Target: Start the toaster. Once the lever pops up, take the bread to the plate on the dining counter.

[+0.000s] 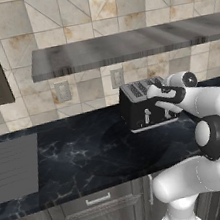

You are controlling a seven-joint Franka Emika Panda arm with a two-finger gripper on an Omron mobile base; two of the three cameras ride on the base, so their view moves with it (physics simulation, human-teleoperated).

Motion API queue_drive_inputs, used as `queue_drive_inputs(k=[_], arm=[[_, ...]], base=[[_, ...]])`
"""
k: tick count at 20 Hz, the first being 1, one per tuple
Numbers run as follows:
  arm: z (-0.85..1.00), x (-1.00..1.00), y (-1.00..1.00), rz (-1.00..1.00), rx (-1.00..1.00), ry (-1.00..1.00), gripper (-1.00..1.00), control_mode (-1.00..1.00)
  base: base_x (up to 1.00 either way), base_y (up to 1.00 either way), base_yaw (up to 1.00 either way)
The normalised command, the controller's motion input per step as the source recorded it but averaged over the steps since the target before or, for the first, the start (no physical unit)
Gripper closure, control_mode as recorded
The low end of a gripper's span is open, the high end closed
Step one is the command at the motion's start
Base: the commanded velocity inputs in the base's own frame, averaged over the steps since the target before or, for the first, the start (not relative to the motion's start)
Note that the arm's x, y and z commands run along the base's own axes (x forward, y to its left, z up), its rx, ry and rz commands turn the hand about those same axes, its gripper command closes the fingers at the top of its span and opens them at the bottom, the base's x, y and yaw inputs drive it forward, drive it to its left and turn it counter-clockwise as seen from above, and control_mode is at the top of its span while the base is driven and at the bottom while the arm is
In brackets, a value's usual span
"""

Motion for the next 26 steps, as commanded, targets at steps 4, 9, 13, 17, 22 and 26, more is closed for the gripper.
queue_drive_inputs(k=[4, 9, 13, 17, 22, 26], arm=[[0.00, 0.00, 0.00, 0.00, 0.00, 0.00, -1.00, -1.00], [0.00, 0.00, 0.00, 0.00, 0.00, 0.00, -1.00, -1.00], [0.00, 0.00, 0.00, 0.00, 0.00, 0.00, -1.00, -1.00], [0.00, 0.00, 0.00, 0.00, 0.00, 0.00, -1.00, -1.00], [0.00, 0.00, 0.00, 0.00, 0.00, 0.00, -1.00, -1.00], [0.00, 0.00, 0.00, 0.00, 0.00, 0.00, -1.00, -1.00]], base=[[0.00, 0.00, 0.00], [0.00, 0.00, 0.00], [0.00, 0.00, 0.00], [0.00, 0.00, 0.00], [0.00, 0.00, 0.00], [0.00, 0.00, 0.00]])
